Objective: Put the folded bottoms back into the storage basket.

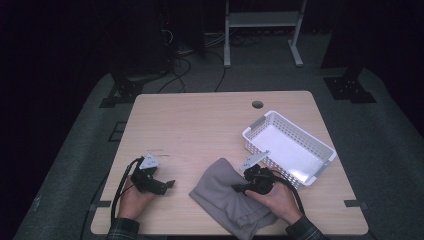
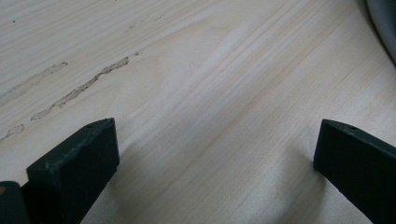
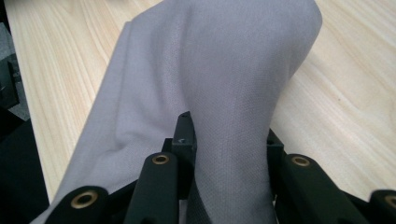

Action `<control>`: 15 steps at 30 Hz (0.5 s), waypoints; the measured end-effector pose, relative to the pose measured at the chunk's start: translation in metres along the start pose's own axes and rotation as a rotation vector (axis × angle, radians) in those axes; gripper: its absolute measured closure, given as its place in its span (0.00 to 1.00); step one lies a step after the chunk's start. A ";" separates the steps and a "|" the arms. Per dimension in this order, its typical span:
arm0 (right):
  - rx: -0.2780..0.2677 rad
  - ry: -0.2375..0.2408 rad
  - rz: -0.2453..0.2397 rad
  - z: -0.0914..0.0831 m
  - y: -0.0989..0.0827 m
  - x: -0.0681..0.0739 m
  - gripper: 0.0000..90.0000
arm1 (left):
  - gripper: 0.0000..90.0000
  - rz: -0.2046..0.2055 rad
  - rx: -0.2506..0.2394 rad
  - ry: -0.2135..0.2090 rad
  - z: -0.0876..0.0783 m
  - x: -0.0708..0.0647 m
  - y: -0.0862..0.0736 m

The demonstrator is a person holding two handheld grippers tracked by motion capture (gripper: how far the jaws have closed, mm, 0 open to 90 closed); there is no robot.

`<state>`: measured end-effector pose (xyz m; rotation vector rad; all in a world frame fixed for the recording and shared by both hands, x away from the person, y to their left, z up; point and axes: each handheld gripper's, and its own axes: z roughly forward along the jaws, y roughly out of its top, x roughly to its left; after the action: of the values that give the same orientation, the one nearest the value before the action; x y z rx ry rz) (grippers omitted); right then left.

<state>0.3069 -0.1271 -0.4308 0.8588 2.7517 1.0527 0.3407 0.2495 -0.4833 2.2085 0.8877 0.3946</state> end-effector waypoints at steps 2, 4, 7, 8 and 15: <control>-0.008 -0.002 -0.001 -0.003 0.002 -0.001 0.75 | 0.00 0.000 0.000 0.000 0.000 0.000 0.000; -0.009 0.000 -0.001 -0.005 0.004 -0.001 0.75 | 0.00 0.000 0.000 0.000 0.000 0.000 0.000; -0.011 -0.001 -0.001 -0.009 0.006 -0.003 0.75 | 0.00 0.001 0.000 0.001 0.000 0.000 0.000; -0.013 0.001 0.001 -0.010 0.006 -0.003 0.75 | 0.00 0.000 0.000 0.001 0.000 0.000 0.000; -0.031 0.009 0.017 -0.017 0.010 -0.009 0.75 | 0.00 0.002 0.000 0.001 0.000 0.000 0.000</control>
<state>0.3153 -0.1356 -0.4126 0.8774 2.7327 1.1013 0.3407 0.2495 -0.4832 2.2092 0.8862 0.3967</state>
